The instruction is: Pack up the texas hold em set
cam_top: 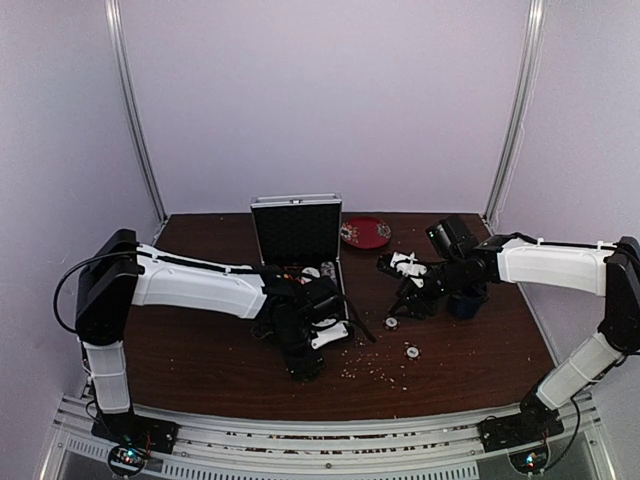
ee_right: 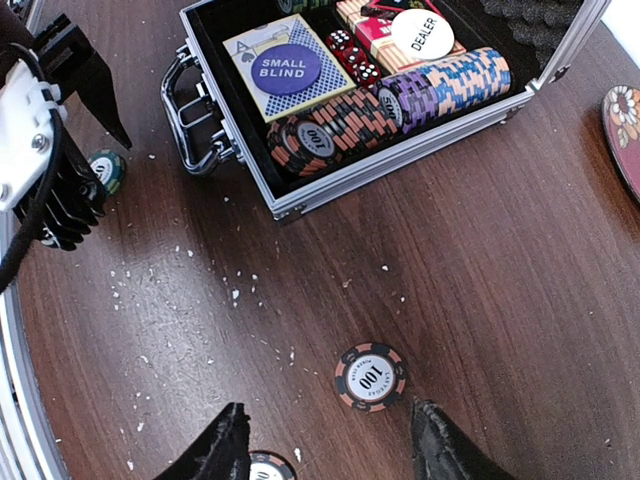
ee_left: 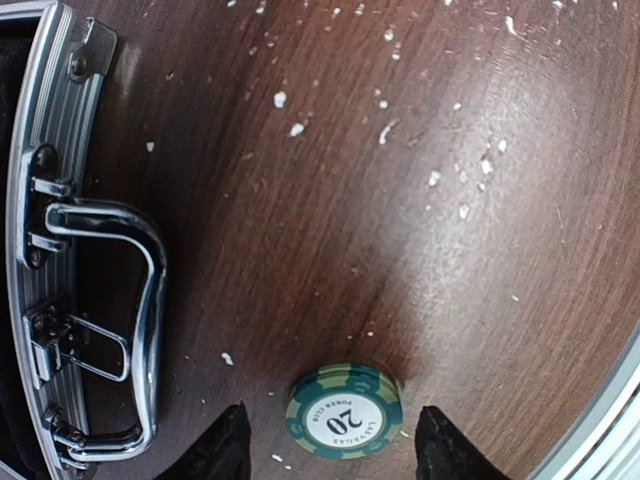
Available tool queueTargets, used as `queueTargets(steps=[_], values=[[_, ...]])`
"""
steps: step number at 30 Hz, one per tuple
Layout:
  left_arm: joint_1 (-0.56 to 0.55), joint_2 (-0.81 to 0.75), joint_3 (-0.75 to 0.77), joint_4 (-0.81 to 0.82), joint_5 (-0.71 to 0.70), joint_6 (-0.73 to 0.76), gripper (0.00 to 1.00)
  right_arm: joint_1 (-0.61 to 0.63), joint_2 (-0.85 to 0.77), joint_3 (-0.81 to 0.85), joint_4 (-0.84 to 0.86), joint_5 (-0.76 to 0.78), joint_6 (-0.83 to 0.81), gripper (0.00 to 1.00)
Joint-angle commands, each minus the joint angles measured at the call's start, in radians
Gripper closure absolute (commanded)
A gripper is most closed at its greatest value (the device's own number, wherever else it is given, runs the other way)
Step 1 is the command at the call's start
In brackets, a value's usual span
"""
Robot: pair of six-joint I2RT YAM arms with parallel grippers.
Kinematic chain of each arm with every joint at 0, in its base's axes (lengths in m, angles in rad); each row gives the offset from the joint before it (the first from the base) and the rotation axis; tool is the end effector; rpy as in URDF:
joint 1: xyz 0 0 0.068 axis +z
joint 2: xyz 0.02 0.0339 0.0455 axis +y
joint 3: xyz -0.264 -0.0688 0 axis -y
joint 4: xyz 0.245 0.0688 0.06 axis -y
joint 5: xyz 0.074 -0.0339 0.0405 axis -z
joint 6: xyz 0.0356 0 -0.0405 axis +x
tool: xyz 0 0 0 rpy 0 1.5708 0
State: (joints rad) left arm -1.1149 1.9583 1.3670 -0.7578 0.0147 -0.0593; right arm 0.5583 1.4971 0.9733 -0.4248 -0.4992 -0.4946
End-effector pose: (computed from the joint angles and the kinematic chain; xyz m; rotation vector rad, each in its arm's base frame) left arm 0.1671 -0.3421 0.1643 1.4921 2.5547 -0.2005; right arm 0.2489 0.1755 0.2207 -1.4117 2.0275 0.6526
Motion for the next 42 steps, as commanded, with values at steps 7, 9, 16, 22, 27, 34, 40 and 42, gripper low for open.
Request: queueTargets(steps=[7, 9, 16, 22, 27, 34, 40, 42], values=[[-0.014, 0.040, 0.022, -0.009, -0.028, 0.016, 0.46, -0.005, 0.018, 0.007, -0.016, -0.022, -0.014, 0.45], [-0.017, 0.041, 0.018, -0.008, -0.026, 0.018, 0.46, -0.005, 0.021, 0.008, -0.017, -0.024, -0.013, 0.45], [-0.018, 0.058, 0.014, -0.016, -0.032, 0.019, 0.52, -0.005, 0.027, 0.011, -0.021, -0.027, -0.013, 0.45], [-0.019, 0.067, 0.017, -0.032, -0.033, 0.022, 0.58, -0.005, 0.032, 0.014, -0.026, -0.032, -0.013, 0.45], [-0.019, 0.076, 0.025, -0.064, -0.055, 0.033, 0.63, -0.005, 0.037, 0.016, -0.029, -0.033, -0.014, 0.45], [-0.019, 0.082, 0.035, -0.113, -0.116, 0.037, 0.56, -0.005, 0.040, 0.017, -0.030, -0.036, -0.015, 0.45], [-0.019, 0.084, 0.042, -0.118, -0.111, 0.029, 0.56, -0.005, 0.038, 0.018, -0.034, -0.039, -0.017, 0.45], [-0.022, 0.085, 0.044, -0.118, -0.114, 0.029, 0.54, -0.005, 0.038, 0.018, -0.035, -0.040, -0.017, 0.45]])
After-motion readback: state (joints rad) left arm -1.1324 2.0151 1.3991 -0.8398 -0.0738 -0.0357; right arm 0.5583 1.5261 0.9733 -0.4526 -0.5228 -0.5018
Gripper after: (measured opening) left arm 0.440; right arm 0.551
